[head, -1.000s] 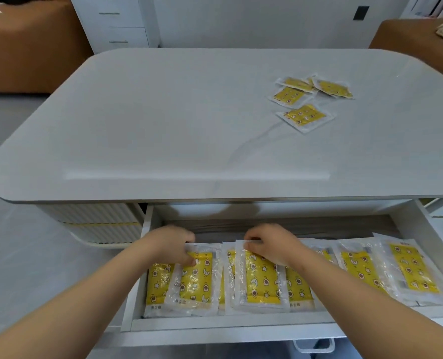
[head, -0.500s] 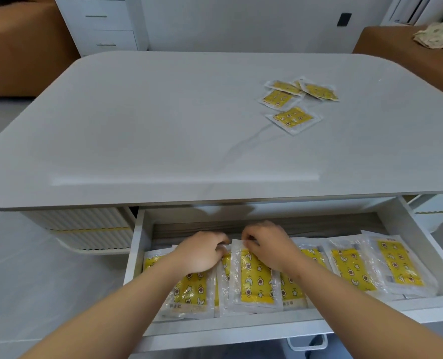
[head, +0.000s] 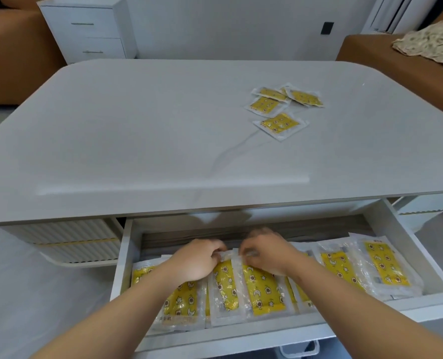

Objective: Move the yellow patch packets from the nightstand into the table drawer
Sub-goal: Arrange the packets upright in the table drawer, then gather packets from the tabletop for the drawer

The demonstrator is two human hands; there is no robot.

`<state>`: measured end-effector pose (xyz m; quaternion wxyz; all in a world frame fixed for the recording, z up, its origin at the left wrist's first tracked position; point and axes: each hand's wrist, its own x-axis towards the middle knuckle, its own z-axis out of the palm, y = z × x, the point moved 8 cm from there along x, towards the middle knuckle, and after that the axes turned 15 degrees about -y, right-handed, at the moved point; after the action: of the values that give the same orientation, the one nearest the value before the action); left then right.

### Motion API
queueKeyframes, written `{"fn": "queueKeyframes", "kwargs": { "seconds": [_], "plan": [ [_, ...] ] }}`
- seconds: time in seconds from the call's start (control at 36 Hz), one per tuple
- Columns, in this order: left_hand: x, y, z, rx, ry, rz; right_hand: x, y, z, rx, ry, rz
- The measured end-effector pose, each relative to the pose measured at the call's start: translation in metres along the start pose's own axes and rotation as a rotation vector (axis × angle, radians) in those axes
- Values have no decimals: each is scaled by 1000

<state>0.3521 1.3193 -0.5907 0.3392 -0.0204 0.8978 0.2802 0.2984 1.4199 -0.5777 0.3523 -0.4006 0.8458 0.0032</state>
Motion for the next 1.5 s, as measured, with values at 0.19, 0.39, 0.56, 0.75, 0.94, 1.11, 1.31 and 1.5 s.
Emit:
{"fn": "queueKeyframes", "kwargs": {
  "seconds": [0.19,0.39,0.56,0.75,0.94,1.11,1.31,1.5],
  "plan": [
    [-5,9,-2,23,24,11,-9,1,-2,119,63,-18],
    [-45,52,-50,47,262,176,-52,14,-60,447,424,-49],
    [-53,81,-116,-26,526,332,-80,43,-113,604,738,23],
    [18,78,-166,-34,675,219,-41,98,-138,520,676,312],
    [70,90,-217,195,953,222,-16,151,-186,509,882,495],
    [124,104,-271,359,1002,277,26,187,-243,309,910,538],
    [170,127,-320,490,1042,508,77,228,-290,278,799,506],
    [247,113,-324,459,441,198,111,258,-301,241,583,574]
  ]
}}
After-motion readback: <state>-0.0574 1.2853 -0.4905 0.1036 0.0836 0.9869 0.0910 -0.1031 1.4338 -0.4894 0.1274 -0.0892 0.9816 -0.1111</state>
